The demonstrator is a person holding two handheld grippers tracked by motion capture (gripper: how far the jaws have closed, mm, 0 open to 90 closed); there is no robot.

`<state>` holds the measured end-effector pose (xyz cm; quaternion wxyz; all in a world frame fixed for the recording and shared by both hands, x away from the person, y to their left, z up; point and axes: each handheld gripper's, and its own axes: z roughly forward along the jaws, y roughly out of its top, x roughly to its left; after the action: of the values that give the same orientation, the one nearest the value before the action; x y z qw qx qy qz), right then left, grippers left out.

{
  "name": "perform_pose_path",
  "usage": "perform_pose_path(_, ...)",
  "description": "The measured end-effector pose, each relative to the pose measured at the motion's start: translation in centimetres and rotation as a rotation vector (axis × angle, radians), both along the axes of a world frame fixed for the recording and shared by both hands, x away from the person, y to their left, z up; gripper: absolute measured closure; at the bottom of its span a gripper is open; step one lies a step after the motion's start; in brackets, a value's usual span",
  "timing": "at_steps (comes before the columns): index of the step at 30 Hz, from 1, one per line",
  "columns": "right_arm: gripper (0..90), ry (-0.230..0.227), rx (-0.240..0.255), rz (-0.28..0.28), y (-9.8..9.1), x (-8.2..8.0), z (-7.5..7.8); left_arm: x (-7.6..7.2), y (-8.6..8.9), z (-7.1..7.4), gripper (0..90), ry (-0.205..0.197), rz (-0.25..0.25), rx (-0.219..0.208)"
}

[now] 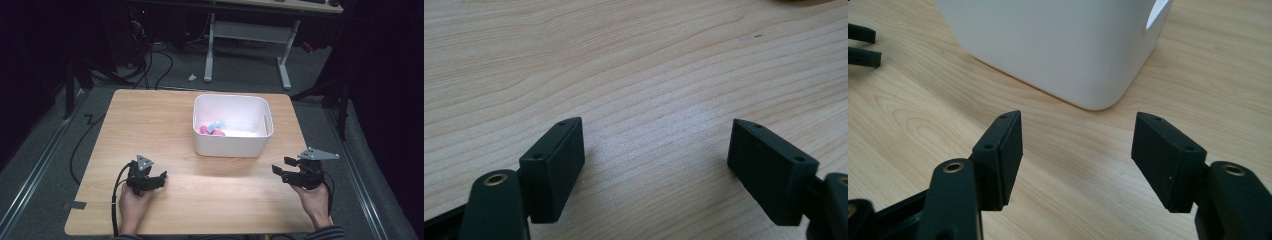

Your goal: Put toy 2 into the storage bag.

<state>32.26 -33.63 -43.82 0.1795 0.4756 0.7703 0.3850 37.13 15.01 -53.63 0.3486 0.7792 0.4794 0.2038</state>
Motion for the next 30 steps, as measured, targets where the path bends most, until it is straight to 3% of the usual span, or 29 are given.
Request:
perform_pose_path(12, 37.6, 0.032, 0.011, 0.001, 1.4, 0.8, -4.6, 0.0, 0.0, 0.0, 23.0, 0.000, 0.000, 0.001)
perform_pose_path(23, 37.3, 0.036, -0.070, -0.023, 2.5, 1.6, -8.0, 0.0, 0.0, 0.0, 22.6, 0.001, -0.001, 0.002)
perform_pose_path(27, 36.6, 0.010, -0.109, -0.001, 2.7, 1.7, -9.2, 0.0, 0.0, 0.0, 22.3, 0.001, -0.003, 0.003)
perform_pose_path(30, 35.9, 0.006, -0.121, -0.003, 2.8, 1.7, -9.2, 0.0, 0.0, 0.0, 22.1, 0.001, -0.004, 0.004)
